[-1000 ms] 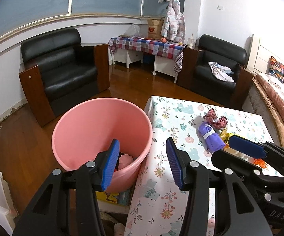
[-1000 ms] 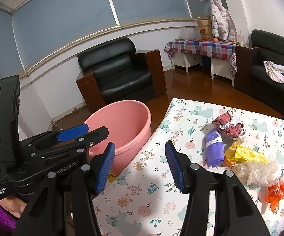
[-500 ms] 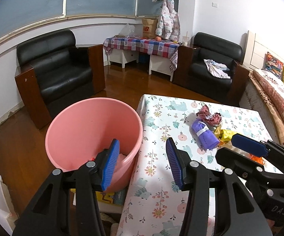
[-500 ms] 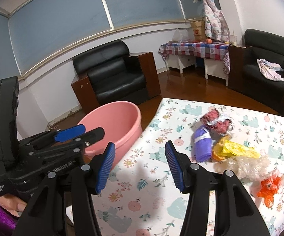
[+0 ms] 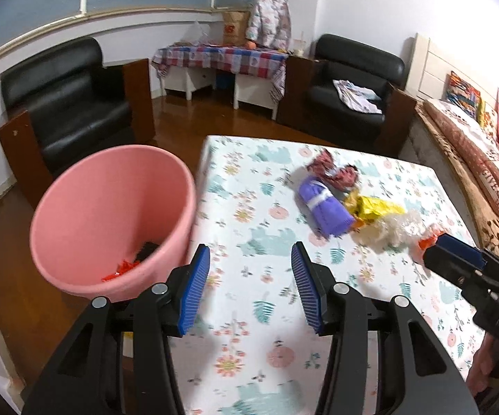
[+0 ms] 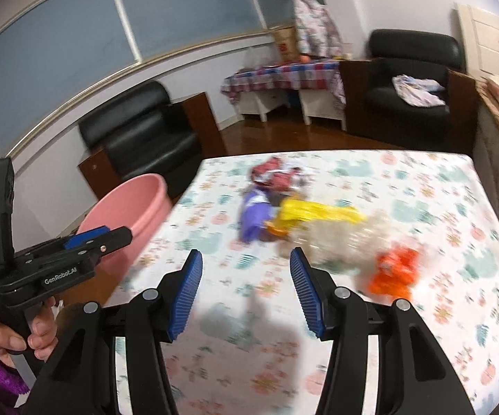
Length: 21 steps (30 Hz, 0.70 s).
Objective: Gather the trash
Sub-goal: 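Move both grippers back from the bucket over the table, then grasp the purple cloth with the left gripper and lift it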
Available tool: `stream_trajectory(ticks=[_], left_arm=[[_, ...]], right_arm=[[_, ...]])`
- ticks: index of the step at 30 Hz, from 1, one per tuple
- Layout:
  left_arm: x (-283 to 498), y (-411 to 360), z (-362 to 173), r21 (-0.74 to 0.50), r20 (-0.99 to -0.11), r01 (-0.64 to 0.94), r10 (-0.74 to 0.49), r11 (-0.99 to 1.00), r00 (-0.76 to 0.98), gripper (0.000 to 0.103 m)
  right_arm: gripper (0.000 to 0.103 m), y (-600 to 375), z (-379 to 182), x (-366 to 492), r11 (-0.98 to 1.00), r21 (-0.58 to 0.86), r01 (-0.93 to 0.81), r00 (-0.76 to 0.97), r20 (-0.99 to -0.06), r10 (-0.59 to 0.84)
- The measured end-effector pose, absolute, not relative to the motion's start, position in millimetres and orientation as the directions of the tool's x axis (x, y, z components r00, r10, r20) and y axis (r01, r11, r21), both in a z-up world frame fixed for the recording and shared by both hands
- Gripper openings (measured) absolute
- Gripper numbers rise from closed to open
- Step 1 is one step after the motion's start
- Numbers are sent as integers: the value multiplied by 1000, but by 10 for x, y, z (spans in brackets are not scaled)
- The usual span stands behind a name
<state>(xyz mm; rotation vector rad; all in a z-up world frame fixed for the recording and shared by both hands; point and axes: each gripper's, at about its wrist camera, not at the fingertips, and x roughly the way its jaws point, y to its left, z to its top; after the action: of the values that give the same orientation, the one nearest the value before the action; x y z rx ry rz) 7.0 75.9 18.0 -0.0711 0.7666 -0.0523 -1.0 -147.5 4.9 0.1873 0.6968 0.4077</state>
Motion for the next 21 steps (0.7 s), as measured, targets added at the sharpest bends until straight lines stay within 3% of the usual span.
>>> stream_trajectory(ticks=[21], left_arm=[[642, 0, 51, -123, -707, 160, -200, 979, 679, 49]], right_arm=[[52, -2192, -192, 141, 904, 388, -180, 720, -574, 390]])
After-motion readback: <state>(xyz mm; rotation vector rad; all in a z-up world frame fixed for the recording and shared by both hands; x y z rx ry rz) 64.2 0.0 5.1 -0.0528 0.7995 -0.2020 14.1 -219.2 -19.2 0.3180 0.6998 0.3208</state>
